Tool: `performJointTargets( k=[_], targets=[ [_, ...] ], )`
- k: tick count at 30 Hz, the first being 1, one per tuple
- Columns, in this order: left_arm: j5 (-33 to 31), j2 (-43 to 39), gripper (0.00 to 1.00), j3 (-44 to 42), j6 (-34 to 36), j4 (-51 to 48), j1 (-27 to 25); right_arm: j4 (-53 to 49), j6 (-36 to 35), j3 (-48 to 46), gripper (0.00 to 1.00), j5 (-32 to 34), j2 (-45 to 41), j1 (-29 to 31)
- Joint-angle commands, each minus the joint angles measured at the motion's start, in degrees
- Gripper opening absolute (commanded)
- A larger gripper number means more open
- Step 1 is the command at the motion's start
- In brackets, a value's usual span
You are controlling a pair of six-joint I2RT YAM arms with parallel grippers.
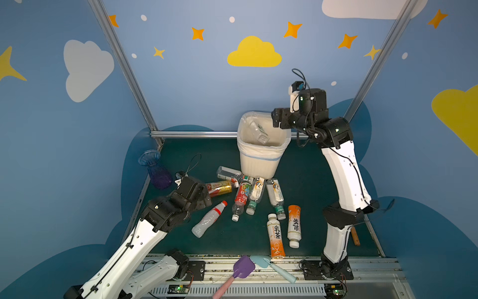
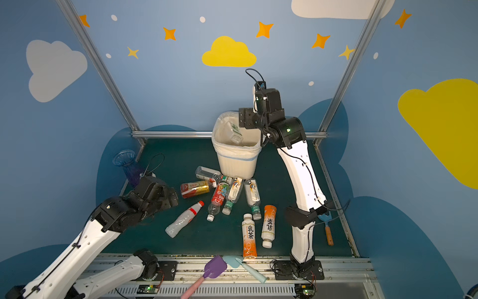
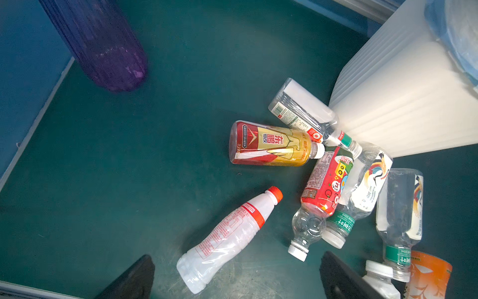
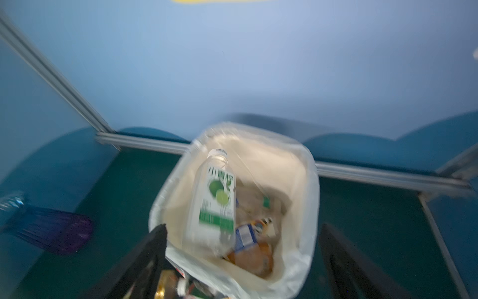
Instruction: Throw the plastic bottles in the bin
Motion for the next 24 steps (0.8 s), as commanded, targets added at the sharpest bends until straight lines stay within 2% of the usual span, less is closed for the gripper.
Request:
performJointTargets(
  k=[1, 4, 8, 12, 17, 24],
  targets=[
    [2.18, -0.75, 1.0, -1.63, -0.17, 0.44, 0.23, 7.71, 3.47, -22.63, 0.92, -2.79, -16.65, -3.03],
    [3.98, 0.56, 0.98, -2.05, 1.02, 1.62, 0.19, 10.88, 7.13, -39.02, 0.92, -8.35, -27.92, -7.33],
    [6.94, 4.79, 0.88, -0.9, 3.6, 2.89, 0.24, 5.05, 7.82, -50.03, 0.92, -11.18, -35.94, -10.91],
    [8.12, 9.01, 0.85, 1.22, 5.22, 3.15, 0.1, 0.83, 8.18, -59.8, 0.92, -13.93, -42.72, -12.96],
    [8.76, 13.57, 0.84, 4.54, 9.35, 3.71, 0.49, -1.41, 9.89, -68.47, 0.91, -17.53, -47.59, -13.4],
    [10.27, 23.3, 0.82, 12.01, 22.77, 4.7, 1.24, 0.17, 11.75, -73.96, 0.9, -25.06, -50.58, -13.45]
  ],
)
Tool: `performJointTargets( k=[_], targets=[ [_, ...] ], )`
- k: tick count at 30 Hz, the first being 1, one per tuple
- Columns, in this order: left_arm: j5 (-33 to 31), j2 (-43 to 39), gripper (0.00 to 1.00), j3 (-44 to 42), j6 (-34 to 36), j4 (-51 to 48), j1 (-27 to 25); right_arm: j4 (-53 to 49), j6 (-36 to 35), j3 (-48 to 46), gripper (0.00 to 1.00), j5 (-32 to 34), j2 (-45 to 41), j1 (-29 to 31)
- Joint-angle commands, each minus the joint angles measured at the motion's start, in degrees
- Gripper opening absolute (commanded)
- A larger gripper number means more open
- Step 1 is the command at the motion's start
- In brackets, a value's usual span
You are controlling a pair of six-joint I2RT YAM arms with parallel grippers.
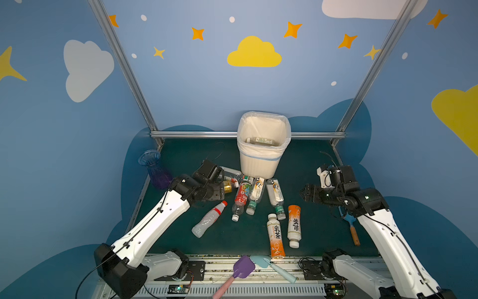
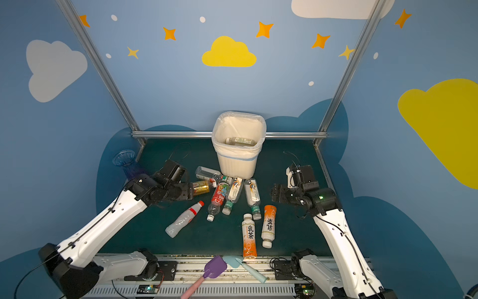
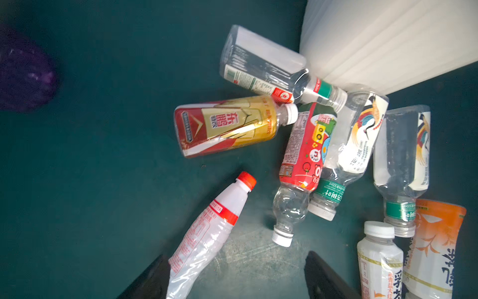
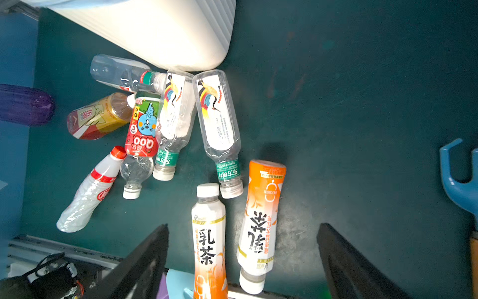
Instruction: Throw the plastic bottles in the bin
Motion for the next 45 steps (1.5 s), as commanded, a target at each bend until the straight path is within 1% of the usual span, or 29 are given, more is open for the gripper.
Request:
performJointTargets(
  k=[1, 3, 5, 7, 9, 10, 12, 14, 18, 21, 25, 28, 31, 33, 42, 45],
  targets=[
    [0.28, 3.14, 0.82, 2.18, 9.11, 1.29, 1.04, 0.7, 1.6, -0.83, 0.9, -5.16, -1.8, -0.16],
    [1.24, 4.72, 0.82, 2.57, 12.34, 3.74, 2.28, 0.84, 2.08, -1.29, 0.9, -6.08, -2.03, -0.11],
    [3.69, 6.64, 0.81, 3.23, 14.63, 5.76, 3.87, 0.82, 2.25, -1.54, 0.9, -6.84, -2.11, -0.11],
    [6.6, 9.57, 0.76, 5.75, 14.65, 5.2, 4.93, 0.47, 2.4, -1.54, 0.89, -7.58, -2.23, -0.03],
    [9.32, 12.17, 0.73, 8.07, 14.65, 4.27, 4.94, 0.16, 2.82, -1.71, 0.89, -7.85, -2.46, 0.1],
    [11.37, 13.36, 0.71, 8.71, 15.22, 4.36, 4.94, 0.06, 3.1, -1.97, 0.89, -7.81, -2.67, 0.14],
    [13.21, 15.31, 0.67, 9.01, 15.11, 4.73, 4.86, -0.1, 3.5, -2.55, 0.88, -7.76, -2.99, 0.15],
    [12.24, 16.61, 0.66, 8.71, 14.36, 5.21, 4.85, -0.28, 3.83, -2.87, 0.88, -7.95, -3.28, 0.19],
    [5.77, 19.33, 0.66, 9.76, 12.84, 5.23, 4.94, -0.87, 4.11, -3.38, 0.87, -7.89, -4.08, 0.32],
    [2.74, 21.79, 0.66, 12.14, 14.98, 5.76, 5.42, -0.89, 4.42, -3.75, 0.87, -7.96, -4.68, 0.42],
    [4.14, 26.03, 0.66, 16.1, 15.98, 7.61, 8.61, -0.99, 4.93, -3.94, 0.87, -8.17, -5.1, 0.46],
    [5.72, 29.74, 0.66, 19.23, 15.32, 9.37, 11.46, -1.27, 5.3, -4.02, 0.87, -8.07, -5.65, 0.5],
    [7.87, 35.08, 0.66, 24.76, 13.37, 8.53, 14.37, -2.01, 5.53, -4.02, 0.87, -7.6, -6.44, 0.59],
    [8.48, 39.68, 0.65, 30.46, 13.19, 6.28, 15.29, -2.73, 5.82, -3.94, 0.87, -7.03, -7.03, 0.59],
    [9.4, 57.89, 0.65, 53.73, 13.46, -2.28, 15.39, -5.36, 7.31, -3.5, 0.87, -4.93, -9.66, 0.59],
    [9.83, 62.72, 0.65, 59.54, 13.3, -5.86, 15.4, -6.28, 7.5, -3.08, 0.87, -3.98, -10.39, 0.58]
  ],
)
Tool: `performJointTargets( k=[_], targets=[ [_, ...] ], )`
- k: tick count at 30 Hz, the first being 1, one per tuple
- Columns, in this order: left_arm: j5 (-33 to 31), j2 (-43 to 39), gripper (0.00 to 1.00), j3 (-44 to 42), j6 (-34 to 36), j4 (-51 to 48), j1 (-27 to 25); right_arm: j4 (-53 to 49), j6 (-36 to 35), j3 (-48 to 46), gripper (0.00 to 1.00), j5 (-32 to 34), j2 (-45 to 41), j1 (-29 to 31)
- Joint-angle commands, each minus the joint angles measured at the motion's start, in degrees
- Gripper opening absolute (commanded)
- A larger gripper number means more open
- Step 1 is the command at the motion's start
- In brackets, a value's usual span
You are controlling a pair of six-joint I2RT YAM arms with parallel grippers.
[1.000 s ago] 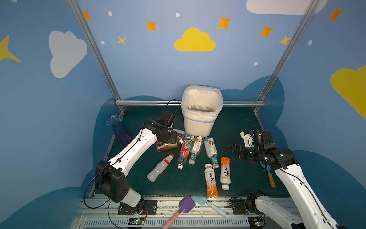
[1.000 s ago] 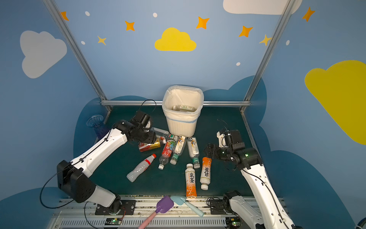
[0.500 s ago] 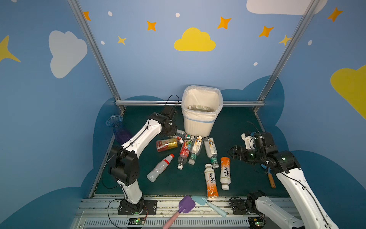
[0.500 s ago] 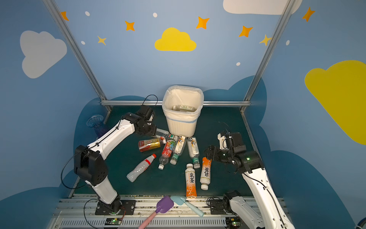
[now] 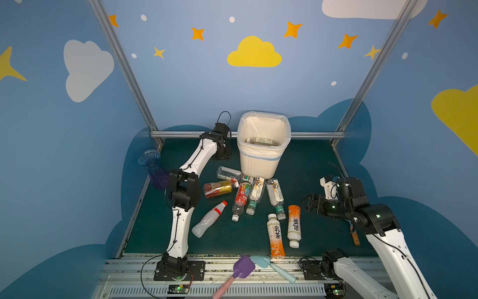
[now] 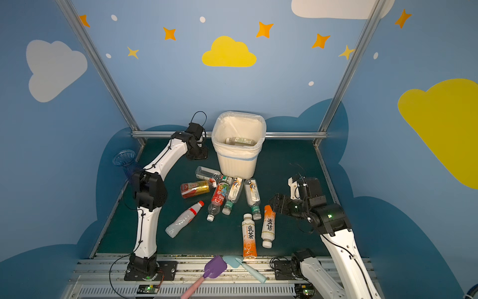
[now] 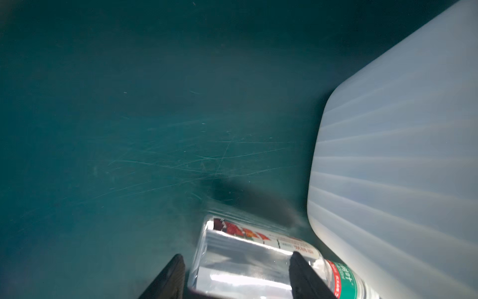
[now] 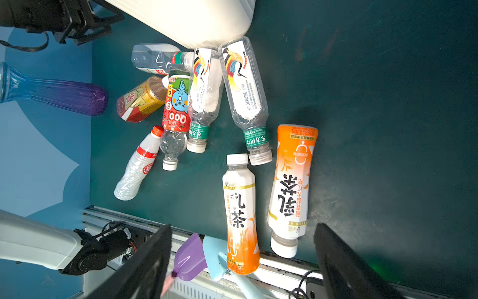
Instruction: Throw the plastic bottles in the bin
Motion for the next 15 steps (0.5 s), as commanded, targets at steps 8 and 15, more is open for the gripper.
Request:
performJointTargets(
  k=[8, 15],
  targets=[
    [0.87, 4.02, 0.63, 2.08, 0.32, -7.82, -0.31, -3.15, 1.26, 0.33, 0.87, 2.96, -2.38, 0.28],
    [-0.5, 1.48, 0.62, -5.91, 1.94, -6.69, -0.45, -1.92, 1.07, -0.2, 0.87, 2.0, -1.6, 0.29]
  ],
)
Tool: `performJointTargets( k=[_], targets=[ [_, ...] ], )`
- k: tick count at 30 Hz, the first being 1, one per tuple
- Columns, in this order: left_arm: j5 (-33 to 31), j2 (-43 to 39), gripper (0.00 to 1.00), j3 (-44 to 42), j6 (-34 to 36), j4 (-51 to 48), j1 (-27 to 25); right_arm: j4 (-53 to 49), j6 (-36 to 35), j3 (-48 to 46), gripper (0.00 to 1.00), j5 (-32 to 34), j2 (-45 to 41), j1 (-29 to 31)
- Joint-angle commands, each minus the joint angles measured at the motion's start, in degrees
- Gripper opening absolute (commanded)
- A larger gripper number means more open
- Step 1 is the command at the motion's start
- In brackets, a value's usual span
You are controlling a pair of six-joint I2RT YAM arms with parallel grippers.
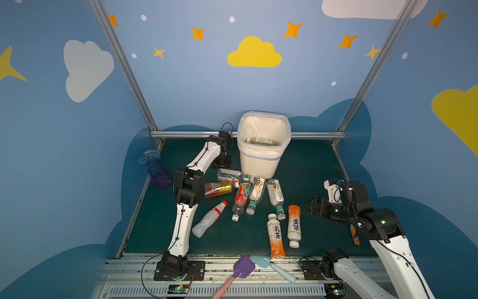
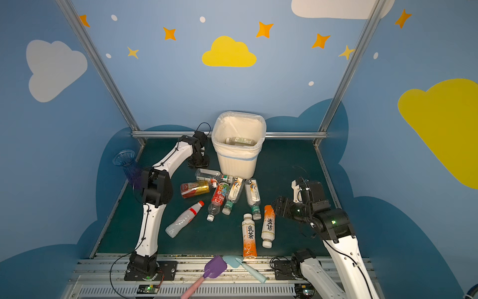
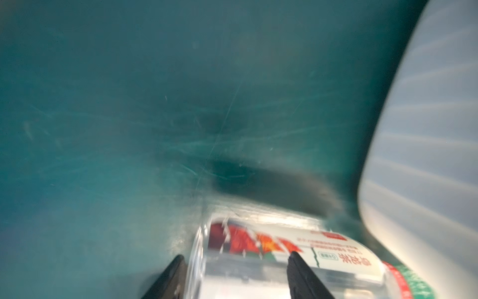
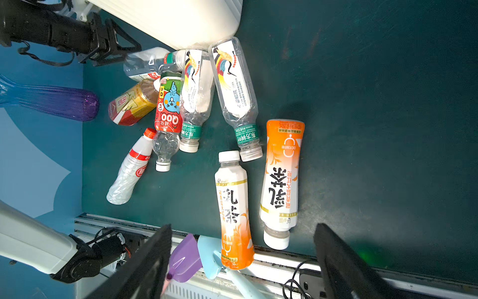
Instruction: Throw the plastic bottles in the bin
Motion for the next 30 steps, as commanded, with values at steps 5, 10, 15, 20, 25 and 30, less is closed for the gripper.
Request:
performJointTargets(
  k=[5, 10, 15, 20, 25, 30],
  targets=[
    [-2.23, -4.89, 0.6, -6.5, 2.3, -3.01, -0.3, 0.76, -0.24, -0.13, 0.87, -0.42, 0.31, 0.26],
    [-1.12, -11.97, 0.6, -15.15, 1.92, -0.5, -0.21, 1.46, -0.36, -0.48, 0.87, -1.11, 0.51, 0.28],
    [1.84, -17.7, 0.57, -22.33, 2.34, 1.5, -0.21, 2.06, -0.25, -0.91, 0.87, -1.71, 0.4, 0.26],
    [3.27, -23.96, 0.58, -27.63, 5.71, 6.1, -0.68, 2.26, -0.17, -0.99, 0.87, -2.02, 0.57, 0.28],
    [1.73, -28.53, 0.65, -33.96, 14.72, 10.65, -4.08, 2.7, 0.56, -1.32, 0.86, -2.6, 0.16, 0.37],
    [-0.83, -31.2, 0.66, -37.68, 17.62, 12.35, -7.97, 2.27, 1.14, -1.45, 0.86, -2.53, -0.54, 0.37]
  ],
)
